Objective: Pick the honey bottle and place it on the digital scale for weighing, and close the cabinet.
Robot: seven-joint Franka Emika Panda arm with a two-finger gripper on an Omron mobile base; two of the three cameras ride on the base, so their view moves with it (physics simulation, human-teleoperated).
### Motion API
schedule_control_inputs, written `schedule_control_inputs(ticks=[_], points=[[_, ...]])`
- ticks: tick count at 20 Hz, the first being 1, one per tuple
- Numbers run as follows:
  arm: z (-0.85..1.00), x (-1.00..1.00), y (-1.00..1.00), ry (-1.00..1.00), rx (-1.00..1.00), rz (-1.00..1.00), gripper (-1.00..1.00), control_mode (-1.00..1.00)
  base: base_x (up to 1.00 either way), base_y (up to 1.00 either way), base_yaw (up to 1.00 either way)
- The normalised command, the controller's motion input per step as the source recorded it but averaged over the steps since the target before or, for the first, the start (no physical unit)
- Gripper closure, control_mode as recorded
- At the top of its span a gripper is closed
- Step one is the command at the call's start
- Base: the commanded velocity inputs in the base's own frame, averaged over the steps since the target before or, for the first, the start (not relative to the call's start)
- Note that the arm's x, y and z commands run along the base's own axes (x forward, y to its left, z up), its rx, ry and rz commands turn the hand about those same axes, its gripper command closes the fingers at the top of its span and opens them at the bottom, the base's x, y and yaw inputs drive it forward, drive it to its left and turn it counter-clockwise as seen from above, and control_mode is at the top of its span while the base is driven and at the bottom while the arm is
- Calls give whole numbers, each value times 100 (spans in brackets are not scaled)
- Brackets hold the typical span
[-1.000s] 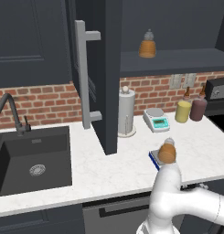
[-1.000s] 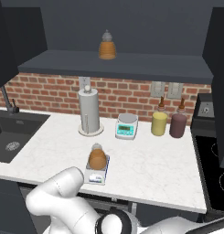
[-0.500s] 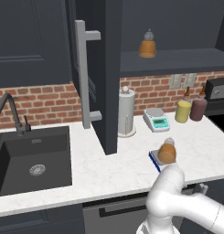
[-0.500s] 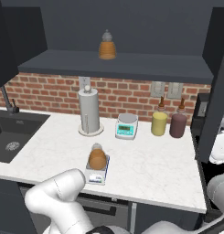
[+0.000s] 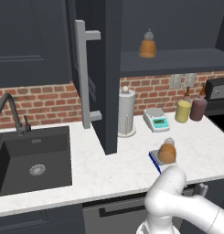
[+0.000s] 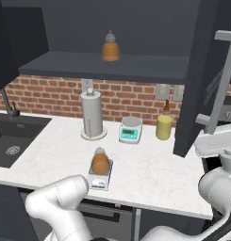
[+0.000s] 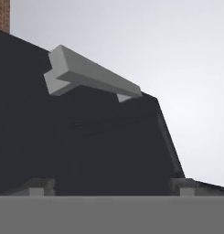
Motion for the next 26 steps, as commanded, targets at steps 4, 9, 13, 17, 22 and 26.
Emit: schedule_control_inputs(ticks=[4,9,13,17,22,26], points=[[98,0,67,-2,0,-3,-100,-100,0,0,0],[100,0,59,6,0,-8,-100,-100,0,0,0],[100,-3,35,28,0,-14,-100,-100,0,0,0],[92,-8,28,44,0,-20,-100,-100,0,0,0],[81,-8,38,50,-3,-24,-100,-100,0,0,0],[94,0,54,41,-6,-21,-100,-100,0,0,0]])
